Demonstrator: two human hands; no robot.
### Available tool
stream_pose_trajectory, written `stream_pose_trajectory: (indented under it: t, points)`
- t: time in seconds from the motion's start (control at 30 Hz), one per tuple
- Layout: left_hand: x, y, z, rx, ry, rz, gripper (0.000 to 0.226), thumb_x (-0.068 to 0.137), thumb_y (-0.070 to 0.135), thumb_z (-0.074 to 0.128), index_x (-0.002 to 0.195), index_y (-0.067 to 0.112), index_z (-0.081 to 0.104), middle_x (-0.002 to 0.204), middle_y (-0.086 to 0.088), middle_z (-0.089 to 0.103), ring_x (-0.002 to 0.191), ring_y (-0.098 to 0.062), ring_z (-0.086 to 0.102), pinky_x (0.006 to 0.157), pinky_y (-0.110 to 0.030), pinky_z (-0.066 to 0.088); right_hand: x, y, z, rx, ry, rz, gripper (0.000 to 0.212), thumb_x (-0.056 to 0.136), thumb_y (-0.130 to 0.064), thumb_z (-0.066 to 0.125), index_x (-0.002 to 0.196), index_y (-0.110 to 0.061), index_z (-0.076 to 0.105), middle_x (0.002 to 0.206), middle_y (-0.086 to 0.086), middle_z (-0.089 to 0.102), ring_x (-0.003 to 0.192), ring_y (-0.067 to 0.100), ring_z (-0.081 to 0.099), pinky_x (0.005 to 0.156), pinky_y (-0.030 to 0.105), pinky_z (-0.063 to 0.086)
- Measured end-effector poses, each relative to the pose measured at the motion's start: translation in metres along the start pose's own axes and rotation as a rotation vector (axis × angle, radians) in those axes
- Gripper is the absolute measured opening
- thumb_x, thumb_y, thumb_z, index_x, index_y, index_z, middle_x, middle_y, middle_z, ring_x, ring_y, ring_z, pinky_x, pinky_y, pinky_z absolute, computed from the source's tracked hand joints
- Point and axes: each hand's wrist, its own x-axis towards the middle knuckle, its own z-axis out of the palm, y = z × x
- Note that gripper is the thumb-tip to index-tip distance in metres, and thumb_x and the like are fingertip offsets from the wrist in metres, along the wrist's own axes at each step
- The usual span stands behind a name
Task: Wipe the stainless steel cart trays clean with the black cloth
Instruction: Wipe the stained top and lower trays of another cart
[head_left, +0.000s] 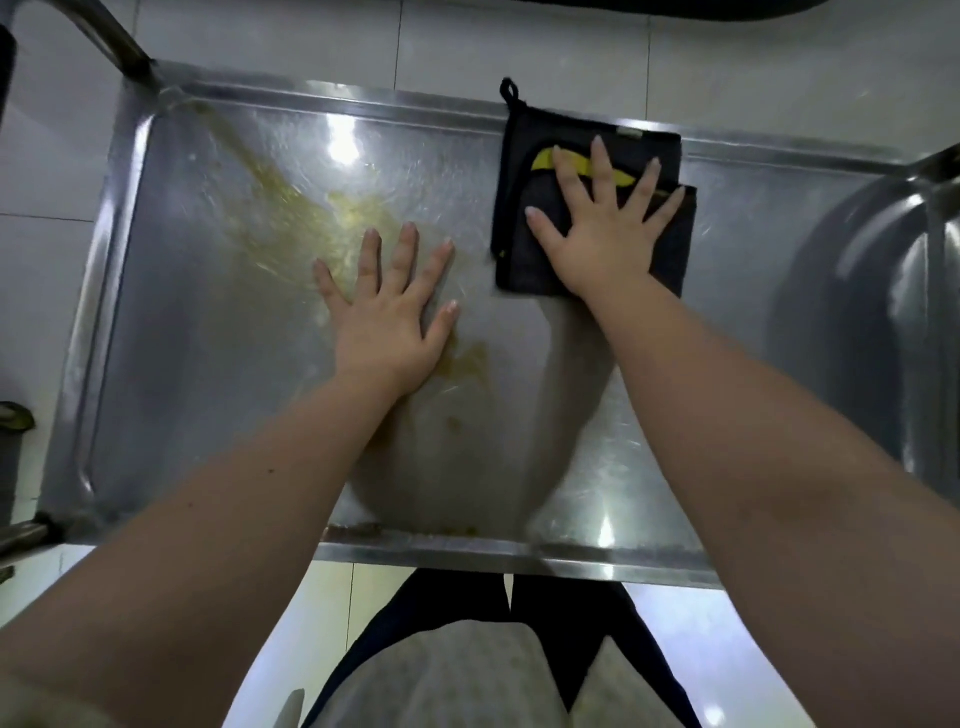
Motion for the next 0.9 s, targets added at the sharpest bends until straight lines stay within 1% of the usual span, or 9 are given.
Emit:
stream_pose_trajectory:
  t: [0.17,0.3,0.4,0.47,0.57,0.67,0.77,0.83,0.9]
  points:
    - [0.002,0.002,-0.002,0.004,-0.024,0.014,0.061,0.098,0.063,0.016,0.152,0.049,-0.006,0.165,0.008,-0.013,0.15,-0.029,-0.014,0.109,-0.073,-0.01,-0.046,0.005,0.013,-0.029,0.034,-0.067,0.075,0.086,-0.08,0.013,0.153,-0.047,0.002,0.165,-0.007,-0.005,0.146,0.049,-0.01,0.112,0.07,-0.005]
    - [0.001,0.001,-0.003,0.006,-0.014,0.019,0.061,0.098,0.062,0.016,0.153,0.047,-0.003,0.165,0.007,-0.01,0.151,-0.028,-0.012,0.109,-0.073,-0.008,-0.143,0.009,0.04,-0.024,0.018,-0.095,0.075,0.088,-0.078,0.013,0.154,-0.045,0.002,0.165,-0.004,-0.004,0.145,0.051,-0.008,0.111,0.072,-0.002]
    - [-0.001,0.002,-0.006,-0.003,-0.013,0.022,0.061,0.097,0.063,0.017,0.154,0.047,-0.001,0.165,0.008,-0.009,0.151,-0.027,-0.012,0.109,-0.073,-0.009,-0.227,0.01,0.064,-0.023,0.021,-0.088,0.073,0.091,-0.076,0.019,0.155,-0.042,0.012,0.166,0.0,0.005,0.145,0.052,-0.002,0.11,0.073,0.0]
    - [-0.002,0.001,-0.006,-0.022,-0.006,0.028,0.062,0.097,0.063,0.019,0.154,0.047,0.002,0.165,0.008,-0.007,0.151,-0.027,-0.011,0.11,-0.072,-0.009,-0.255,0.016,0.072,-0.036,0.022,-0.106,0.072,0.091,-0.075,0.021,0.155,-0.042,0.015,0.165,-0.001,0.008,0.146,0.051,0.0,0.111,0.073,0.001]
    - [-0.004,0.0,-0.006,-0.028,0.015,0.034,0.062,0.097,0.063,0.021,0.154,0.046,0.004,0.165,0.009,-0.004,0.151,-0.025,-0.009,0.111,-0.071,-0.008,-0.255,0.046,0.071,-0.036,0.034,-0.145,0.072,0.088,-0.078,0.024,0.153,-0.047,0.015,0.164,-0.008,0.009,0.148,0.046,0.0,0.113,0.07,-0.002]
    - [-0.003,-0.001,-0.007,-0.018,0.001,0.039,0.063,0.097,0.063,0.019,0.154,0.046,0.002,0.165,0.009,-0.006,0.151,-0.025,-0.011,0.11,-0.071,-0.009,-0.251,0.099,0.066,-0.037,0.042,-0.085,0.076,0.084,-0.078,0.032,0.152,-0.046,0.021,0.163,-0.01,0.014,0.149,0.042,0.004,0.114,0.068,0.0]
    - [-0.003,0.001,-0.007,-0.014,0.008,0.046,0.063,0.097,0.063,0.019,0.155,0.044,0.002,0.166,0.007,-0.005,0.151,-0.027,-0.011,0.11,-0.072,-0.009,-0.253,0.145,0.06,-0.03,0.006,-0.022,0.079,0.084,-0.081,0.026,0.153,-0.042,0.024,0.164,-0.01,0.015,0.149,0.04,0.005,0.114,0.069,0.004]
    - [-0.004,0.002,-0.005,0.005,0.012,0.042,0.064,0.097,0.063,0.017,0.155,0.043,0.002,0.166,0.005,-0.005,0.151,-0.028,-0.011,0.109,-0.073,-0.009,-0.254,0.149,0.059,-0.05,0.002,-0.02,0.08,0.085,-0.082,0.019,0.153,-0.039,0.026,0.163,-0.007,0.017,0.148,0.043,0.006,0.113,0.07,0.006]
    - [-0.006,0.002,-0.004,0.023,0.014,0.038,0.064,0.097,0.062,0.016,0.155,0.042,0.001,0.166,0.005,-0.006,0.151,-0.029,-0.011,0.108,-0.074,-0.009,-0.254,0.132,0.061,-0.054,0.001,-0.002,0.081,0.085,-0.082,0.016,0.153,-0.038,0.026,0.164,-0.004,0.016,0.146,0.049,0.006,0.111,0.072,0.006]
